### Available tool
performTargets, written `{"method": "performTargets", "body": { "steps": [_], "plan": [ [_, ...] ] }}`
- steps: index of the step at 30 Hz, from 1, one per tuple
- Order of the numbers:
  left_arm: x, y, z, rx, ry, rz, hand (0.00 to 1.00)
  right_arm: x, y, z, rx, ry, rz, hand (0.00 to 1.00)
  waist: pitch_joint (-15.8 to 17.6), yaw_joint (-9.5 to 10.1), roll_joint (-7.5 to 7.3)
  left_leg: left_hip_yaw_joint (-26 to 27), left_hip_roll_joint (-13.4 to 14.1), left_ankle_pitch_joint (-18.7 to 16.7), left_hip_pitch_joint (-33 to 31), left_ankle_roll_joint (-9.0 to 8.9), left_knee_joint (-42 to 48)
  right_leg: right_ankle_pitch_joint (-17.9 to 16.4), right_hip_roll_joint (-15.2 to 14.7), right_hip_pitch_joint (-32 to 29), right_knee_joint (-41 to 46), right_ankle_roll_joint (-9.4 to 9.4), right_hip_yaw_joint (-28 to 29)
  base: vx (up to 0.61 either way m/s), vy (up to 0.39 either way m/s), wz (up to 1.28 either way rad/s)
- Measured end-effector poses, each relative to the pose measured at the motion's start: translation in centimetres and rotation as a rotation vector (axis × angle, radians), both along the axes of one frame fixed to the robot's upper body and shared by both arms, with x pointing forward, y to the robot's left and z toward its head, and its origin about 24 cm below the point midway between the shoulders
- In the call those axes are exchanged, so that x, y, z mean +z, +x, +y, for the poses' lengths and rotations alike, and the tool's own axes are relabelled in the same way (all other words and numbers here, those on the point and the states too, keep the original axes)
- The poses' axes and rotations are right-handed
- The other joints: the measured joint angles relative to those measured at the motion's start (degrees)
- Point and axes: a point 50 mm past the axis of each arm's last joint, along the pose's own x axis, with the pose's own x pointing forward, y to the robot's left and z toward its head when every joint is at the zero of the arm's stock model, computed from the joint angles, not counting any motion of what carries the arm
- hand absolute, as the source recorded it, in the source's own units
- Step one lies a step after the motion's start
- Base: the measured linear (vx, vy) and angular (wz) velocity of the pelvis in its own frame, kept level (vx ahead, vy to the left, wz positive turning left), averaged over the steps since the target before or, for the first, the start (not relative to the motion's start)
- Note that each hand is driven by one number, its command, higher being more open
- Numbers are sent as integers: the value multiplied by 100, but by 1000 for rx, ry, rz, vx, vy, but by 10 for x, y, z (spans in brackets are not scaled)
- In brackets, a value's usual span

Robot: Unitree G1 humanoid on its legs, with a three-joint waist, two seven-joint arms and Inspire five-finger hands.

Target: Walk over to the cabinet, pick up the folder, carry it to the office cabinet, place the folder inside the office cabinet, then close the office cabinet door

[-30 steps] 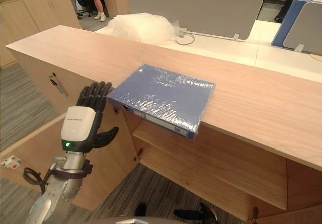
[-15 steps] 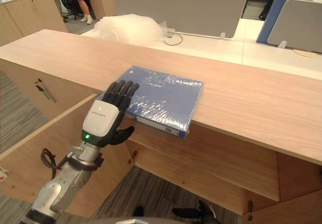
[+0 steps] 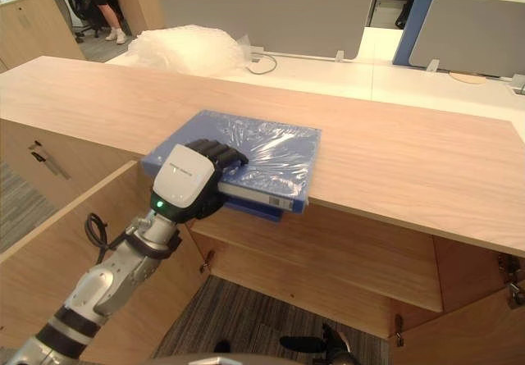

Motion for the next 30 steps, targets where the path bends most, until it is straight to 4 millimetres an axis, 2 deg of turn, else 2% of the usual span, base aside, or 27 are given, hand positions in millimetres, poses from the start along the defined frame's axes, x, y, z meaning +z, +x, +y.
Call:
{"method": "performTargets", "body": {
  "steps": [9, 12, 15, 17, 18, 24, 25, 27, 30],
  "plan": [
    [10, 4, -7, -34, 4, -44, 0, -1, -2, 0, -1, 0, 9, 100, -111, -35, 14, 97, -4, -34, 45, 11, 0, 1, -23, 1, 0, 1, 83, 0, 5, -5],
    [14, -4, -12, -37, -50, -46, 0, -1, -4, 0, -3, 0, 14, 100, -130, -30, 3, 115, -2, -32, 26, 13, 1, 7, -27, -24, 2, -4, 104, 2, 6, -4],
    [25, -25, -19, -29, -274, -39, 0, -2, -9, -2, -16, -4, 26, 100, -210, 9, -4, 220, 34, -22, -91, 22, 6, 52, -16, -194, 11, -35, 213, 15, 16, -16],
    [36, -33, -19, -27, -550, -20, 0, -3, -11, -2, -30, -6, 33, 100, -226, 14, -9, 276, 65, 8, -95, 49, 31, 85, 0, -217, 28, -52, 272, -11, 10, -11],
    [38, -34, -16, -27, -623, -10, 0, -3, -12, -3, -37, -6, 34, 100, -230, 13, -4, 283, 76, 18, -96, 51, 31, 87, 7, -240, 45, -56, 284, -44, 3, -12],
    [59, -44, 36, -34, -1216, -26, 0, -1, -23, -14, -213, 18, -1, 100, -311, 14, 100, 587, 259, 13, -142, 62, 5, 185, 116, -542, 201, -125, 641, -75, 12, -27],
    [61, -45, 41, -40, -1262, -40, 0, 0, -24, -16, -234, 19, -11, 100, -311, 12, 100, 630, 277, 9, -140, 64, 5, 207, 125, -564, 197, -128, 690, -85, 37, -42],
    [67, -58, 61, -95, -1460, -107, 0, 4, -27, -17, -329, 24, -75, 100, -307, -90, 106, 826, 307, -7, -125, 83, 5, 279, 140, -662, 200, -111, 897, -80, 52, -45],
    [72, -75, 76, -183, -1643, -212, 0, 16, -31, -21, -462, 19, -174, 100, -301, -206, 118, 1084, 346, -67, -100, 105, 5, 314, 132, -808, 261, -79, 1161, -69, 46, -44]
  ]
}}
